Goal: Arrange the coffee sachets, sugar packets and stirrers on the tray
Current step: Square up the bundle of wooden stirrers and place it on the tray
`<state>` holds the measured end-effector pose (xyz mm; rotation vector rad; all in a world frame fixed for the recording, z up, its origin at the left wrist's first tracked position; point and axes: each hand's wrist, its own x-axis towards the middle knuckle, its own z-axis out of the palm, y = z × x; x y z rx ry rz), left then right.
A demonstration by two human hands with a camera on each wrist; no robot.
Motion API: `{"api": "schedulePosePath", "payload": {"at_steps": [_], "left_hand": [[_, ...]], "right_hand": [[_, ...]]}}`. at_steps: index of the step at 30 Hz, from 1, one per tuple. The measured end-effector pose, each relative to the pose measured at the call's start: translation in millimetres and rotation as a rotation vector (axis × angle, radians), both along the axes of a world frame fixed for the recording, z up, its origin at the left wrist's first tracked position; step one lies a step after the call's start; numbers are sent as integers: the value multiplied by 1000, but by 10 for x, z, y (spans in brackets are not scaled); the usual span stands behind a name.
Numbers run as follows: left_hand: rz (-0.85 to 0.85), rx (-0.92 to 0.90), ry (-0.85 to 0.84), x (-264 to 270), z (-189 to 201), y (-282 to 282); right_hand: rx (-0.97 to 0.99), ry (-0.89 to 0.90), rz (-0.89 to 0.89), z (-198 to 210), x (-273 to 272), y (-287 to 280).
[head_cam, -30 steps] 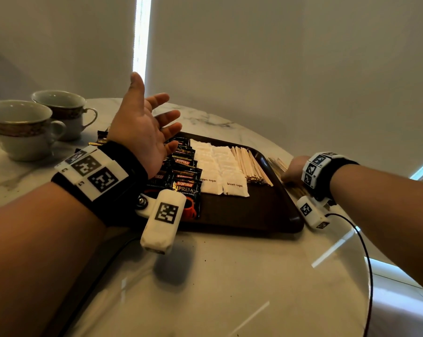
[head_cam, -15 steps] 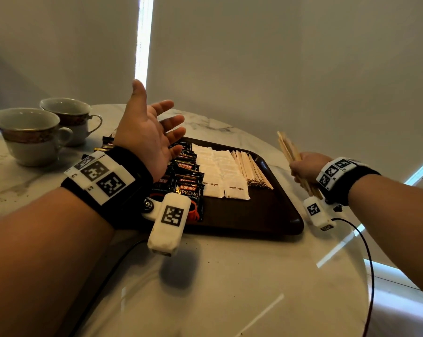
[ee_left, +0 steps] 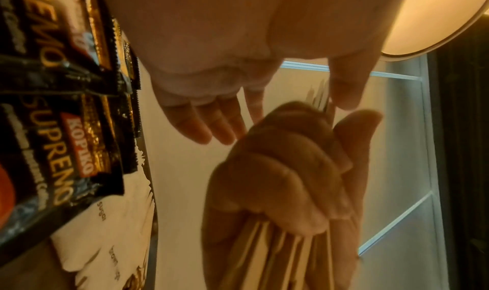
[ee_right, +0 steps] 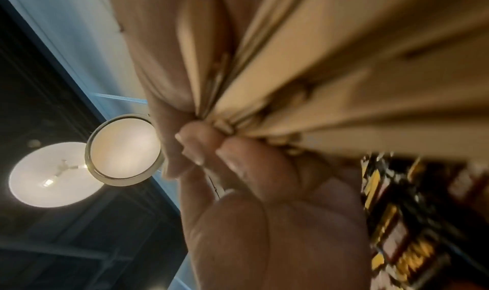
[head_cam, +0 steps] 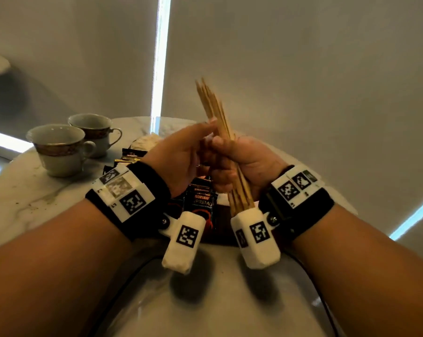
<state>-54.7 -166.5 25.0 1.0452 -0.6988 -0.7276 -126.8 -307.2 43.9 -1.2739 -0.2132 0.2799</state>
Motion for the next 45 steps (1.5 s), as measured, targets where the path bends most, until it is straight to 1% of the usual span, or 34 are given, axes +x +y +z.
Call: {"api": "schedulePosePath", "payload": {"at_steps": [2, 4, 8, 11, 15, 17, 19, 21, 23, 26, 28, 32, 34, 37, 39, 42, 45], "left_hand": [[-88, 11, 6, -25, 26, 53], [-131, 7, -16, -19, 27, 75], [-23, 65, -110, 21, -4, 29], [40, 121, -198, 29, -22, -1], [80, 132, -258, -26, -30, -11], [101, 119, -248, -52, -37, -17], [134, 110, -232, -52, -44, -31], [153, 79, -187, -55, -47, -39], [143, 50, -148, -69, -55, -43], [57, 43, -145, -112, -70, -53], [50, 82, -184, -102, -88, -60], [104, 194, -242, -64, -89, -41], [96, 210, -237, -66, -76, -31], [65, 220, -202, -75, -70, -26], [40, 224, -213, -82, -64, -25], [89, 253, -253, -104, -43, -30], [138, 215, -249, -162, -8, -47]], "right_hand": [[32, 4, 26, -85, 42, 97], [47, 0, 24, -145, 29, 113], [18, -9, -2, -196, -4, 82], [-28, -2, -96, -216, -9, 71], [-131, -19, -313, -217, -81, 111], [-152, -43, -371, -213, -117, 126], [-162, -63, -389, -210, -138, 144], [-184, -87, -422, -209, -151, 163], [-198, -112, -455, -215, -160, 166], [-261, -115, -503, -203, -152, 145], [-323, -115, -517, -180, -148, 150], [-347, -89, -519, -144, -164, 180], [-378, -91, -531, -140, -175, 195], [-432, -73, -597, -124, -185, 215], [-459, -67, -603, -104, -185, 232], [-443, -62, -597, -93, -166, 201], [-366, -83, -569, -83, -181, 198]]}}
